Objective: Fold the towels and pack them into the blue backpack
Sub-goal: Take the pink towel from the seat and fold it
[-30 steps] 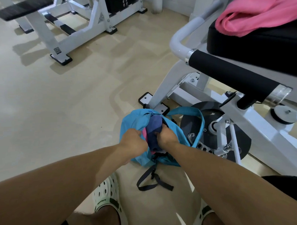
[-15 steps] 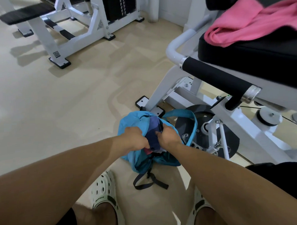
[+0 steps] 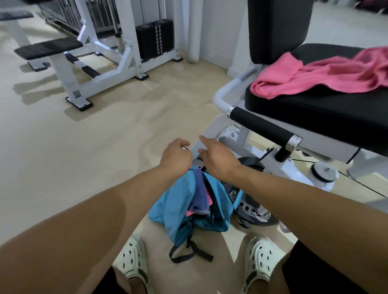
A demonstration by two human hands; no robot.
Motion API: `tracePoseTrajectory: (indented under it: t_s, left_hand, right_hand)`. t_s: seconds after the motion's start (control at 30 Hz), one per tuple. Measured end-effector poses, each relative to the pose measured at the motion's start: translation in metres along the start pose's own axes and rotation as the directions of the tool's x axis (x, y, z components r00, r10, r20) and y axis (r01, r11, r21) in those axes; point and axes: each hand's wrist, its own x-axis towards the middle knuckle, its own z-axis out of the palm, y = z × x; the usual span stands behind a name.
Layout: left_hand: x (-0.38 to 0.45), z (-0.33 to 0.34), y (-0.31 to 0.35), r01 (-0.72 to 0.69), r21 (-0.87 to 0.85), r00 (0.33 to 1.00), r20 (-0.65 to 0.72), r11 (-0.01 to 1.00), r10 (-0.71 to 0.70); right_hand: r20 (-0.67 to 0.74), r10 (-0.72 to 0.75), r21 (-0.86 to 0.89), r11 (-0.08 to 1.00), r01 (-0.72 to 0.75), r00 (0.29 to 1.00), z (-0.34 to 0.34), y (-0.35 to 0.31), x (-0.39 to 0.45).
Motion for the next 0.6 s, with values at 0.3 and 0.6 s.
tracePoseTrajectory:
  t_s: [0.3,0.6]
  left_hand:
    - [-0.004,-0.007,0.031,-0.273,0.012,0.958,-0.086,0.962,0.273]
    - [-0.012,0.001,0.041,-0.594,0.163,0.804,0.082,0.788,0.589]
  right_hand:
    - [-0.398,-0.232,0.060,0.959,0.277,0.888,-0.076,-0.044,-0.033]
    - [-0.625,0.075,-0.258,0.920,-0.296,0.777,-0.155,0.002,-0.032]
